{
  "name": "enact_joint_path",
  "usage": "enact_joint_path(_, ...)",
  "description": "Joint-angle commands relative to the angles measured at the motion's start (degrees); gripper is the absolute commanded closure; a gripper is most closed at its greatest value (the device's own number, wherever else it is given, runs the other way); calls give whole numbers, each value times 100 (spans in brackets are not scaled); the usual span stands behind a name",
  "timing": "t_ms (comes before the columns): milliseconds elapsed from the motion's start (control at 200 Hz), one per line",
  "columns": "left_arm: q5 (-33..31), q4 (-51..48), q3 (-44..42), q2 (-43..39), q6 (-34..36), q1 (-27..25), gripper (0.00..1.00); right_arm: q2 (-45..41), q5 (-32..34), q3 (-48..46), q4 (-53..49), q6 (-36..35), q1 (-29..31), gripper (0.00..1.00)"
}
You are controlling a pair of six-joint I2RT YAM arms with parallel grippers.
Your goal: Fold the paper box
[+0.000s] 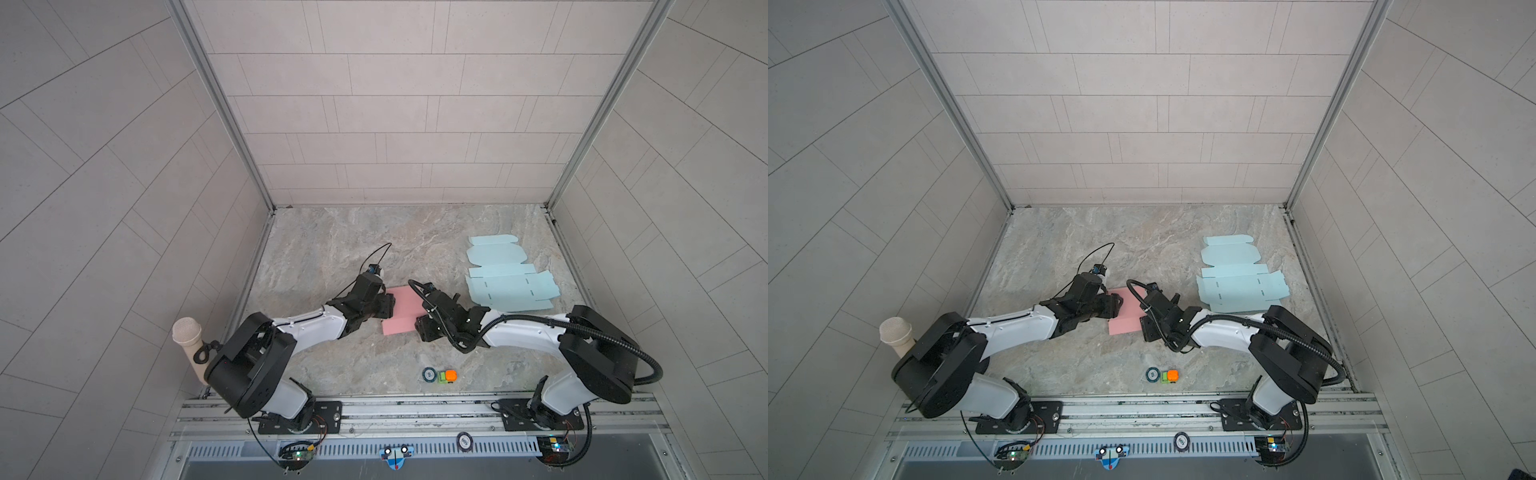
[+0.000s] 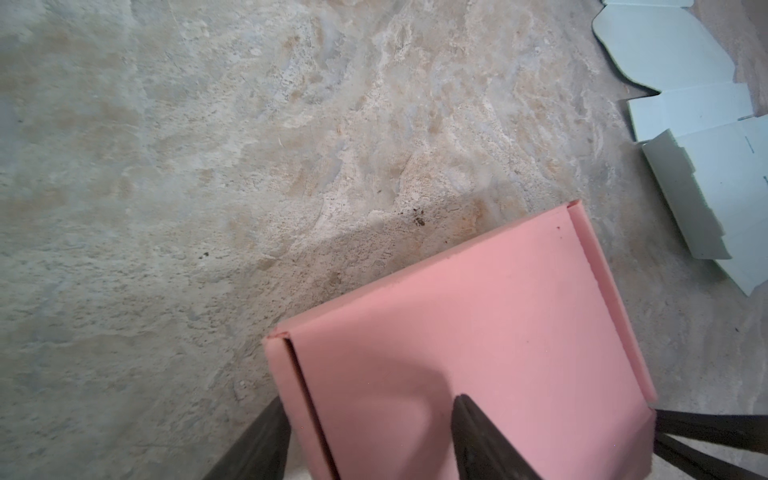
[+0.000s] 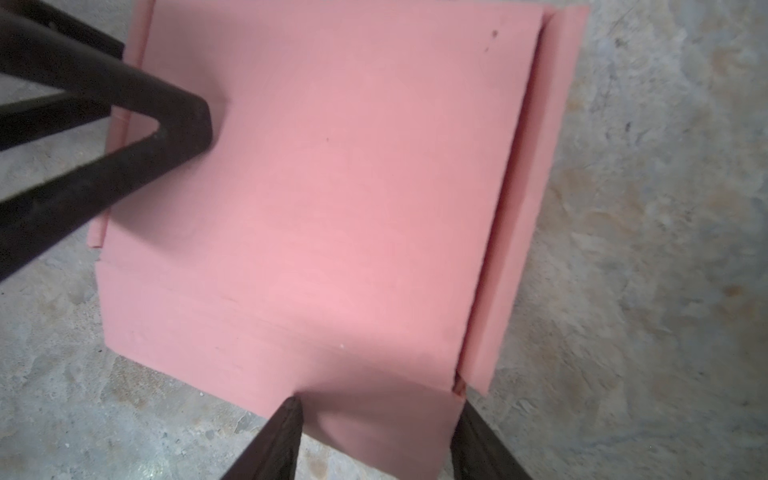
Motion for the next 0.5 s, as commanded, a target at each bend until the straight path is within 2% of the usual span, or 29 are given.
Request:
enact_joint_path(0,127,-249,72,-313,112,33,33,-250,-21,-86,19,31,46,41)
enact_joint_path(305,115,-698,-3,-1038,156,150,22,-326,-28,-174,74,69,54,41)
enact_joint_path(496,397,-585,-474,-1437,-100,137,23,-290,-53,-152,81,60,52,41)
